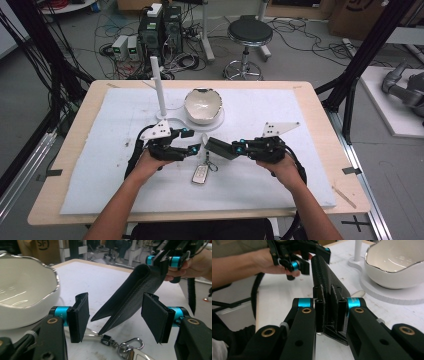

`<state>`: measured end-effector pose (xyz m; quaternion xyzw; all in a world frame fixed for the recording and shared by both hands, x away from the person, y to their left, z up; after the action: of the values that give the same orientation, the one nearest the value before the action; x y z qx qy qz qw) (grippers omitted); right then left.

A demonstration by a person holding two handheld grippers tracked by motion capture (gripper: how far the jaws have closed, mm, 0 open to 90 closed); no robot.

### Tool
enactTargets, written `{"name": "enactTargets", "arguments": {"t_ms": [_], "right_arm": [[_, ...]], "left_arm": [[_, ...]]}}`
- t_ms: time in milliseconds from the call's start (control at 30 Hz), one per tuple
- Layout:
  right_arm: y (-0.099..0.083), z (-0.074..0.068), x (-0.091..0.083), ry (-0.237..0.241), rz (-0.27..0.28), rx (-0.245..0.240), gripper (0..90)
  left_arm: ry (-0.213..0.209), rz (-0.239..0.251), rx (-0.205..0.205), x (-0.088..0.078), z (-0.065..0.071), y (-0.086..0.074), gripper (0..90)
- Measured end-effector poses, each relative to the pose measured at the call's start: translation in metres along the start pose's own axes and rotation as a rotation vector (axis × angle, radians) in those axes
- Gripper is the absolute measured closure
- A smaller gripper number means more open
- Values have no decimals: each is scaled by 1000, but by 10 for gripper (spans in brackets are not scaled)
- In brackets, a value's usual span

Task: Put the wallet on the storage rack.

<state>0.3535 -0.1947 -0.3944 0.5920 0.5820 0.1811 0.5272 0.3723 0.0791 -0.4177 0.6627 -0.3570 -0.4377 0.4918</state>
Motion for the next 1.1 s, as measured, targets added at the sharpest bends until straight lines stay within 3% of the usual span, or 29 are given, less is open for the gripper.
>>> {"name": "enactTargets", "arguments": {"t_ms": [333, 467, 633, 700, 767, 833, 867, 900, 933, 1000, 1100], "right_arm": [[2, -1, 0, 64, 4, 28, 843], [1, 0, 0, 73, 2, 40, 843], [2, 0, -1, 96, 14, 45, 845], [2, 0, -1, 100, 9, 43, 846], [2, 0, -2, 109, 10, 50, 846], [2, 0, -3, 116, 11, 51, 846], [2, 0, -3, 130, 2, 53, 846], [2, 0, -2, 133, 0, 55, 846], [1, 0, -1, 140, -8, 50, 846], [1, -1, 0, 144, -15, 53, 846], [1, 0, 1, 139, -17, 50, 846]], "left_arm": [[-104, -19, 19, 24, 12, 0, 387], [-100, -36, 17, 25, 12, -1, 460], [-82, -31, 44, 24, 10, 0, 518], [-57, -29, 54, 23, 8, 0, 459], [-53, -15, 21, 21, 4, -1, 408], [-71, -8, 24, 21, 5, -1, 393], [-107, 4, 36, 22, 8, 0, 377], [-107, 4, 36, 22, 8, 0, 377], [-152, 22, 44, 25, 13, 0, 377], [-166, 20, 46, 26, 15, 0, 386], [-186, -9, 61, 28, 19, -2, 471]]}}
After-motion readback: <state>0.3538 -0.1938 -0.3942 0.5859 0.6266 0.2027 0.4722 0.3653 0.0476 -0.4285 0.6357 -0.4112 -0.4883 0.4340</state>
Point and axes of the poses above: each handheld gripper's, and its own axes: x roughly forward along the jaws, y roughly out of its top, z roughly to its right, the point moved 4 cm from there along x, roughly forward along the jaws, and after that the axes turned 13 degrees about x, right-handed, at the moved point
